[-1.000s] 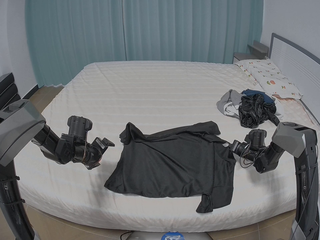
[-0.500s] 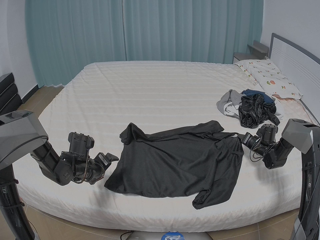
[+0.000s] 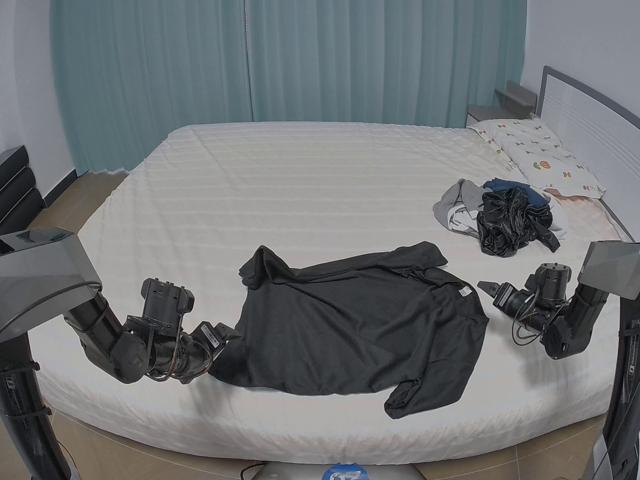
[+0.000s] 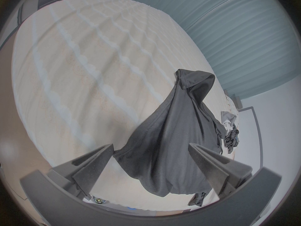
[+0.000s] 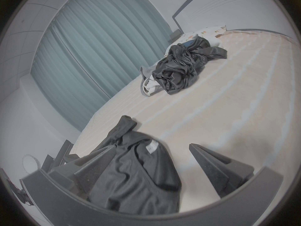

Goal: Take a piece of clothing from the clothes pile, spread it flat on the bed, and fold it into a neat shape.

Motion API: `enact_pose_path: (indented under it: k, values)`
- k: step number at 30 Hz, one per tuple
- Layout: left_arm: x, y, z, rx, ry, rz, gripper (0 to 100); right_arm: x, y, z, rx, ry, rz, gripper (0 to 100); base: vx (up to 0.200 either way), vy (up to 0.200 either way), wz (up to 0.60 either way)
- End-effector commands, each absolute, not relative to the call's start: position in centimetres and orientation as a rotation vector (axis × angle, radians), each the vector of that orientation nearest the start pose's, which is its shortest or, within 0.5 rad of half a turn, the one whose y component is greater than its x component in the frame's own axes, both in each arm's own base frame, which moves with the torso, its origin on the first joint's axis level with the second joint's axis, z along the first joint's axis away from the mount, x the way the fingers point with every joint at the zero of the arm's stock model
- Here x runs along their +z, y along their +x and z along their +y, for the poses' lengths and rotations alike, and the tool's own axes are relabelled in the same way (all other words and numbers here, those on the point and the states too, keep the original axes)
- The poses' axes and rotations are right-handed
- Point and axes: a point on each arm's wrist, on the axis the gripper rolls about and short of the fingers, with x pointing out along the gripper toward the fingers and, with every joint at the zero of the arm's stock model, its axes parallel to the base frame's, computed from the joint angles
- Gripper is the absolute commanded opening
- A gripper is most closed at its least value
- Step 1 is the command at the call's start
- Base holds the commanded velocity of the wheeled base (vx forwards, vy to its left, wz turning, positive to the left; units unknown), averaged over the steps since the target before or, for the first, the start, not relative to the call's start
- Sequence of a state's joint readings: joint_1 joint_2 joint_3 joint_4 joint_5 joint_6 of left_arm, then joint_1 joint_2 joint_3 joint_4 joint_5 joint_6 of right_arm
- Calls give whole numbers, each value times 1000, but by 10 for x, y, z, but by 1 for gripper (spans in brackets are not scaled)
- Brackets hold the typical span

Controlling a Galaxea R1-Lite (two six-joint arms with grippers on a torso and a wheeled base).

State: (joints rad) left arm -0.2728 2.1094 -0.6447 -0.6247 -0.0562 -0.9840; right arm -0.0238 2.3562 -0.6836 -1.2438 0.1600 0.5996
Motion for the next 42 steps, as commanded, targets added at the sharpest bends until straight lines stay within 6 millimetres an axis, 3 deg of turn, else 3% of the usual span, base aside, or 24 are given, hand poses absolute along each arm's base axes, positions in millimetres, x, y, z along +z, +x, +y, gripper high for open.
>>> enact_pose_path:
  k: [1, 5, 13, 14, 22, 29, 30, 38, 42]
  values:
    - [0, 299, -94, 174, -775, 939, 100, -3, 327, 16, 29, 649, 531, 100, 0, 0, 0]
    - [-4, 297, -94, 180, -768, 941, 100, -8, 307, 24, 30, 680, 608, 100, 0, 0, 0]
    - [-10, 301, -95, 179, -772, 918, 100, -16, 290, 47, 69, 667, 694, 100, 0, 0, 0]
    - [-11, 301, -95, 173, -772, 908, 0, -17, 286, 48, 68, 659, 706, 100, 0, 0, 0]
    - [-14, 302, -94, 174, -772, 906, 0, -20, 267, 51, 66, 638, 772, 100, 0, 0, 0]
    - [-11, 287, -90, 158, -705, 925, 0, -28, 264, 52, 66, 632, 797, 100, 0, 0, 0]
    - [-11, 287, -90, 158, -703, 927, 0, -31, 265, 55, 70, 633, 802, 0, 0, 0, 0]
    - [-11, 286, -89, 162, -698, 931, 0, -38, 266, 56, 47, 617, 806, 0, 0, 0, 0]
    - [-8, 279, -85, 159, -666, 940, 0, -20, 255, 40, -4, 590, 765, 0, 0, 0, 0]
